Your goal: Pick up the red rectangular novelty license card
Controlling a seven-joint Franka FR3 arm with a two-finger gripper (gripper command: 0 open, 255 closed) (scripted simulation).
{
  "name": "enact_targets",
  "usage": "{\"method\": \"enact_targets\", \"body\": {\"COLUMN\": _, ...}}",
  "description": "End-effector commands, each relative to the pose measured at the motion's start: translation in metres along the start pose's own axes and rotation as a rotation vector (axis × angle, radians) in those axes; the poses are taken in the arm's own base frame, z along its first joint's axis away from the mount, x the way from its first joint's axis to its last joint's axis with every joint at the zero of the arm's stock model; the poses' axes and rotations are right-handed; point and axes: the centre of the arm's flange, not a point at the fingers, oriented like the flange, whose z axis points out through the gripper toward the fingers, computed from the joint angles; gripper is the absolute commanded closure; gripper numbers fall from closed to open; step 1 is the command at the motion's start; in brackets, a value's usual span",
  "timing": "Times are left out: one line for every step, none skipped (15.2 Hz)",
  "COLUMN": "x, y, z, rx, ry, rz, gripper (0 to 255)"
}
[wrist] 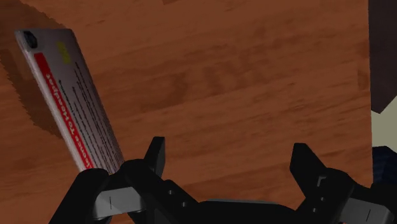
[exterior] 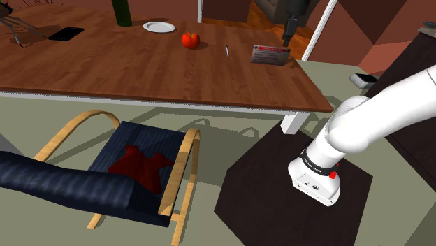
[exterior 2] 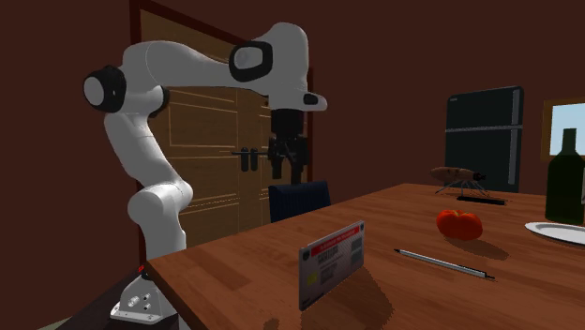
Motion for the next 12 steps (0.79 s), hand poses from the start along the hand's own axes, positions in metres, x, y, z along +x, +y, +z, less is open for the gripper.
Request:
{"method": "enact_targets", "body": {"x": 0.003, "y": 0.026, "z": 0.006, "rx": -0.006, "ry": -0.003, "rz": -0.051, "gripper": 0}}
{"method": "enact_targets", "body": {"x": 0.006, "y": 0.038, "z": 0.009, "rx": -0.008, "ry": -0.003, "rz": -0.075, "gripper": 0}}
{"method": "enact_targets", "body": {"x": 0.01, "y": 0.051, "z": 0.012, "rx": -0.011, "ry": -0.004, "rz": -0.099, "gripper": 0}}
{"method": "enact_targets", "body": {"x": 0.013, "y": 0.063, "z": 0.014, "rx": -0.013, "ry": -0.005, "rz": -0.122, "gripper": 0}}
{"method": "enact_targets", "body": {"x": 0.017, "y": 0.075, "z": 0.017, "rx": -0.015, "ry": -0.006, "rz": -0.146, "gripper": 0}}
{"method": "enact_targets", "body": {"x": 0.021, "y": 0.087, "z": 0.02, "rx": -0.017, "ry": -0.006, "rz": -0.17, "gripper": 0}}
{"method": "enact_targets", "body": {"x": 0.025, "y": 0.098, "z": 0.022, "rx": -0.02, "ry": -0.007, "rz": -0.193, "gripper": 0}}
{"method": "enact_targets", "body": {"x": 0.03, "y": 0.11, "z": 0.025, "rx": -0.022, "ry": -0.008, "rz": -0.217, "gripper": 0}}
{"method": "enact_targets", "body": {"x": 0.035, "y": 0.122, "z": 0.027, "rx": -0.024, "ry": -0.009, "rz": -0.24, "gripper": 0}}
{"method": "enact_targets", "body": {"x": 0.04, "y": 0.133, "z": 0.03, "rx": -0.026, "ry": -0.009, "rz": -0.264, "gripper": 0}}
{"method": "enact_targets", "body": {"x": 0.045, "y": 0.144, "z": 0.032, "rx": -0.029, "ry": -0.01, "rz": -0.287, "gripper": 0}}
{"method": "enact_targets", "body": {"x": 0.045, "y": 0.145, "z": 0.037, "rx": -0.029, "ry": -0.01, "rz": -0.287, "gripper": 0}}
